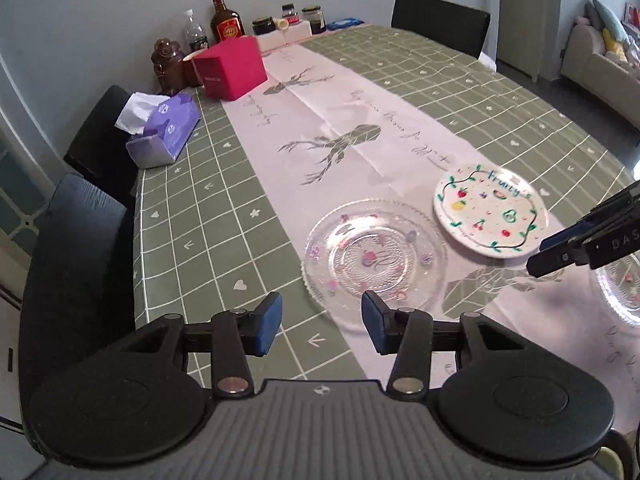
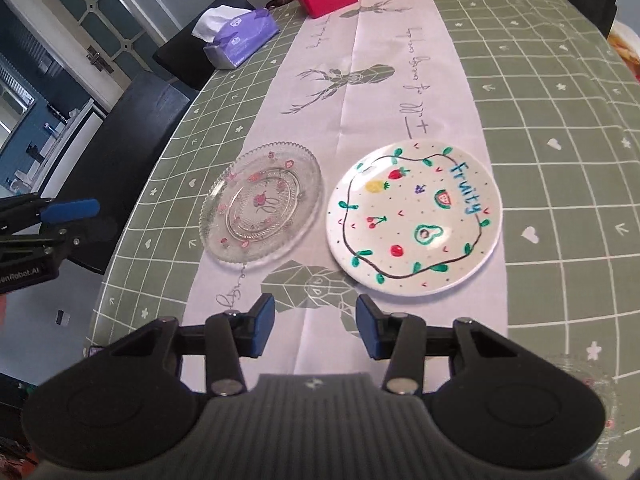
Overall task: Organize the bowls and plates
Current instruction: 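Grasp the second clear glass plate rim with the left gripper while the right gripper grasps it too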
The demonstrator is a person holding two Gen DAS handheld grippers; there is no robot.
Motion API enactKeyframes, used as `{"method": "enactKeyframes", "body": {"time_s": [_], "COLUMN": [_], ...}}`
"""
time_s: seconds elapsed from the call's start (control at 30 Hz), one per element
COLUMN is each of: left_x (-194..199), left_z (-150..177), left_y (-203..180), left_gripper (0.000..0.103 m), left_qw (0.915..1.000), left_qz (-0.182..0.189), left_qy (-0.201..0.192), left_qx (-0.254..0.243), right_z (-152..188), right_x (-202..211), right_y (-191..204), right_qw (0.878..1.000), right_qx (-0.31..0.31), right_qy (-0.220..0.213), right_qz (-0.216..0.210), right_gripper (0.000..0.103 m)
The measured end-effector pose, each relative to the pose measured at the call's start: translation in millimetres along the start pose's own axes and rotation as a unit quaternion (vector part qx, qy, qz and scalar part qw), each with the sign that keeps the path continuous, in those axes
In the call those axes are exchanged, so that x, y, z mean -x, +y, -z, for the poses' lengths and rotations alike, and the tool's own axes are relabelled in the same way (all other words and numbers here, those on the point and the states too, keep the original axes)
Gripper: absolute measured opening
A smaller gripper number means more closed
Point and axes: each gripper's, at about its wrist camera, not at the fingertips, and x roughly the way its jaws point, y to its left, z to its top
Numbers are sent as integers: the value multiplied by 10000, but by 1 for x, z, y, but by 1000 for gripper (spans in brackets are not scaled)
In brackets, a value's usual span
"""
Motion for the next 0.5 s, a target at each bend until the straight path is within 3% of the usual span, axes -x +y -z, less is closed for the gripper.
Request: {"method": "enactKeyframes", "body": {"time_s": [0.1, 0.27, 0.5], "left_x": [-28, -67, -104], "left_z": [1, 11, 17], "left_y": [15, 41, 62], "left_gripper": [52, 31, 30], "left_qw": [9991, 9909, 9744], "left_qz": [255, 757, 1102], "left_qy": [213, 233, 272], "left_qx": [264, 1089, 1939], "right_z": [-10, -24, -38], "right_x": [-20, -45, -67], "right_y": [2, 8, 7], "right_qw": [9997, 9993, 9989], "right_qx": [-243, -326, -405], "right_qy": [78, 158, 226], "right_qz": [-19, 17, 41], "right_gripper": [33, 31, 31]}}
